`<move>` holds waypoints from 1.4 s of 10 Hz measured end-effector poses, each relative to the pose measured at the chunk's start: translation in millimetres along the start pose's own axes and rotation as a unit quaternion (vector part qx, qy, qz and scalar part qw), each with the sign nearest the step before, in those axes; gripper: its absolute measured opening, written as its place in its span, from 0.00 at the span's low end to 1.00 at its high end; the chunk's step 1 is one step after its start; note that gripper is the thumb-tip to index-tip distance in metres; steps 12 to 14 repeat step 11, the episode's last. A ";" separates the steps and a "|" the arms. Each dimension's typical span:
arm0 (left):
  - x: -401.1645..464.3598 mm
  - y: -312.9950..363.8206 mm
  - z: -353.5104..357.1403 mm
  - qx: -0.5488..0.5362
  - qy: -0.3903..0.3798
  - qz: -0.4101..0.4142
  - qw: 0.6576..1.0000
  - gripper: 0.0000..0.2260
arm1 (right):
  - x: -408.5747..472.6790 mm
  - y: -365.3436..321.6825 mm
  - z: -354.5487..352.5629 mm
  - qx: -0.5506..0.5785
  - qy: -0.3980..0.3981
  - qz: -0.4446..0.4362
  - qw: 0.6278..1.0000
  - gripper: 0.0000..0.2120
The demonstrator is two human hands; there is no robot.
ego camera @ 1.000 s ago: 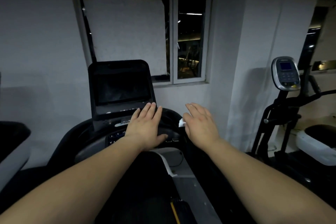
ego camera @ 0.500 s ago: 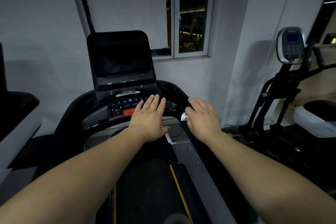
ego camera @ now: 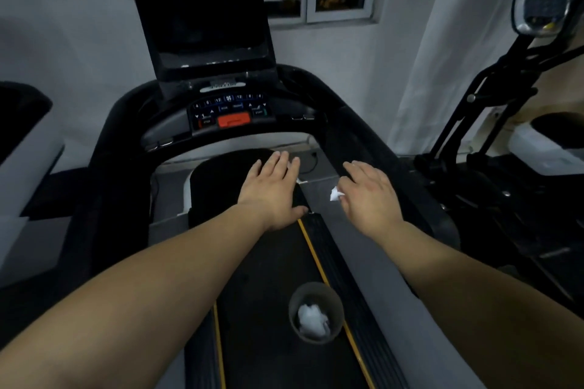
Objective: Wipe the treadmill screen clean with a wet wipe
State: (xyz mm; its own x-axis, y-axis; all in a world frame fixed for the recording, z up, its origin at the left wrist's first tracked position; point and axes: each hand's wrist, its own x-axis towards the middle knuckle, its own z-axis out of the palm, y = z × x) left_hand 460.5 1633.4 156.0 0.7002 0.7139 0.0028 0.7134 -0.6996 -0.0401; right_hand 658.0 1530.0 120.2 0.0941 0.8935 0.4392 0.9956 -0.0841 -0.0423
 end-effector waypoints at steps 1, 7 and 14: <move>-9.3 6.9 21.0 -0.011 -0.014 -0.002 1.000 0.46 | -18.8 -0.2 12.3 0.001 -0.018 0.006 1.000 0.06; -39.2 77.9 162.7 -0.041 -0.107 -0.065 0.991 0.47 | -125.0 36.1 137.1 0.072 -0.089 -0.028 0.993 0.10; -49.4 68.1 346.8 -0.034 -0.190 -0.065 0.979 0.46 | -200.2 38.8 307.9 0.082 -0.168 0.000 0.982 0.10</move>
